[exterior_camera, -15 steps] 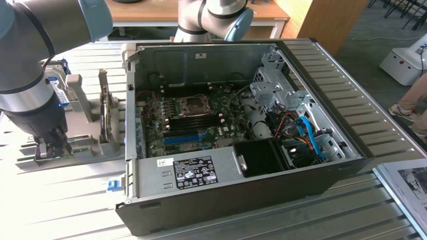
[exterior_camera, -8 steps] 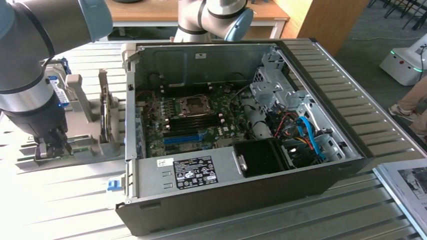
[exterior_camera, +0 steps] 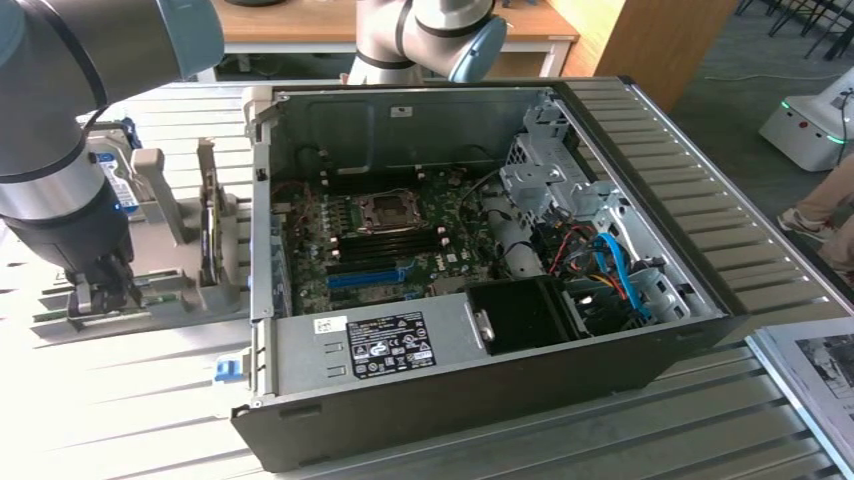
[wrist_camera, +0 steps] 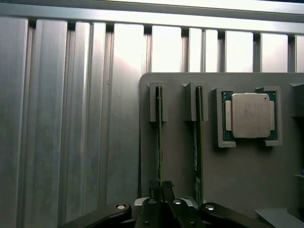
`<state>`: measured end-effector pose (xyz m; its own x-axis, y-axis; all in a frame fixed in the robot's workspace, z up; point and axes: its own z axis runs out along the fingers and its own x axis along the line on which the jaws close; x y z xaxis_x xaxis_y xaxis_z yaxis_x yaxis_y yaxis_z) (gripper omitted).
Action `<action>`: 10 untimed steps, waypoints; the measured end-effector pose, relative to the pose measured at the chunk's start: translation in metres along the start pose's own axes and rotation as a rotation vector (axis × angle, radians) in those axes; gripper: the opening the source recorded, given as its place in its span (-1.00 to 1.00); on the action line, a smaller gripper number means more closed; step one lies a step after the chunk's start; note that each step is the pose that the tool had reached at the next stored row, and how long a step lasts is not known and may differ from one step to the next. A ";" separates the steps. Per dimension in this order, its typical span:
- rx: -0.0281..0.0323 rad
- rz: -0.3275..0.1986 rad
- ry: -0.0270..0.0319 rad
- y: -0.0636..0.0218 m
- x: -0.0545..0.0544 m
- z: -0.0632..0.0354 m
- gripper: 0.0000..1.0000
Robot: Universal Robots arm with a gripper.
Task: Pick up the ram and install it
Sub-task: 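Pick up the ram and move it above insertion slot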
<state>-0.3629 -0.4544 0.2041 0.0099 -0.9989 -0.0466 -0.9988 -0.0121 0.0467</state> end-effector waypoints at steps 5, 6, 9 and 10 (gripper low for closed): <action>0.0000 0.000 0.0000 0.0002 0.000 -0.0041 -0.76; 0.0001 0.000 -0.0002 0.0002 0.000 -0.0042 -0.76; -0.0002 0.000 -0.0001 0.0003 0.000 -0.0044 -0.76; -0.0002 0.000 0.0000 0.0003 0.001 -0.0044 -0.76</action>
<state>-0.3630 -0.4552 0.2086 0.0099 -0.9989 -0.0466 -0.9988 -0.0121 0.0469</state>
